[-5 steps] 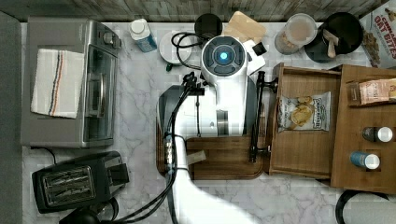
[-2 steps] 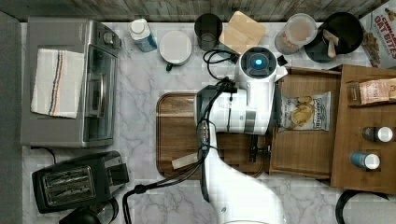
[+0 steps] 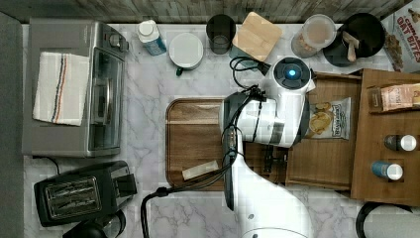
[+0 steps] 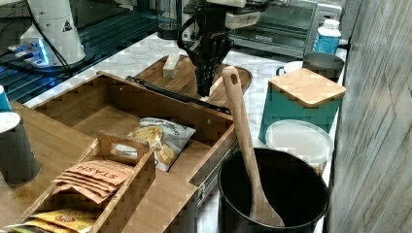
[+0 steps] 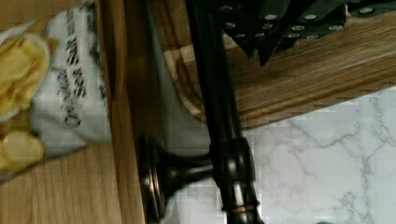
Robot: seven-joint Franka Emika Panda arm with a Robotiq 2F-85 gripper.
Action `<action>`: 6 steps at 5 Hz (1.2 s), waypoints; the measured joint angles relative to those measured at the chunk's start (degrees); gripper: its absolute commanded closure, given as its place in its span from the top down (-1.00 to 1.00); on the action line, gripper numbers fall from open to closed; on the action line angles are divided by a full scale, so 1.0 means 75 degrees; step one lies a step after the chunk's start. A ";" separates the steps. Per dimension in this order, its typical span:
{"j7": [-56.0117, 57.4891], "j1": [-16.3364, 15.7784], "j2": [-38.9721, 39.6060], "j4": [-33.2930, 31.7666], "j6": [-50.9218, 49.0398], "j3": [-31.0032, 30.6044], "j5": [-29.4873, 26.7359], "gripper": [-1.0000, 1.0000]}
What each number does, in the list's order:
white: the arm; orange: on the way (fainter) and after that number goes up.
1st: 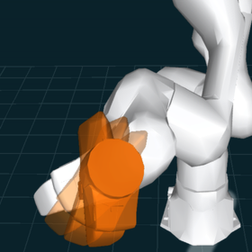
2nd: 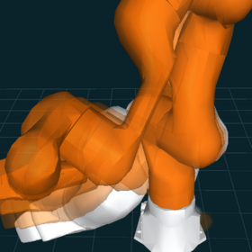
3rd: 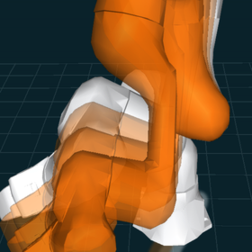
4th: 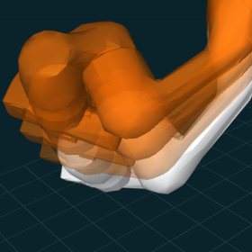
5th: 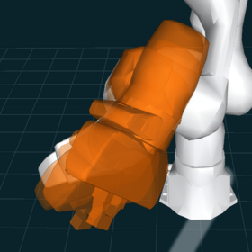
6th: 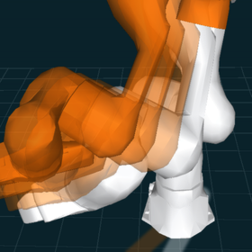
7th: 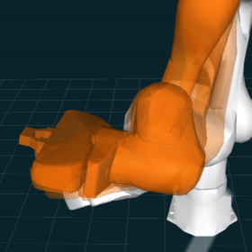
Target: Close the drawer.
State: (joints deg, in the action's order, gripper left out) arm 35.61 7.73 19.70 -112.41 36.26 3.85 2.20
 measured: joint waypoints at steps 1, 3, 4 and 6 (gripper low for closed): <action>-0.0242 -0.0008 -0.0032 -0.0261 0.0552 -0.0076 -0.0048 -1.00; -0.0179 -0.0197 -0.0032 -0.0694 0.1242 -0.0104 -0.0023 -1.00; -0.0179 -0.0152 -0.0032 -0.0843 0.1153 -0.0104 0.0030 -1.00; 0.0705 0.0071 -0.0062 -0.1141 0.1712 -0.0068 0.0634 -1.00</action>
State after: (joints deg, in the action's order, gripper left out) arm 40.90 8.26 19.23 -120.97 49.10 3.34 6.96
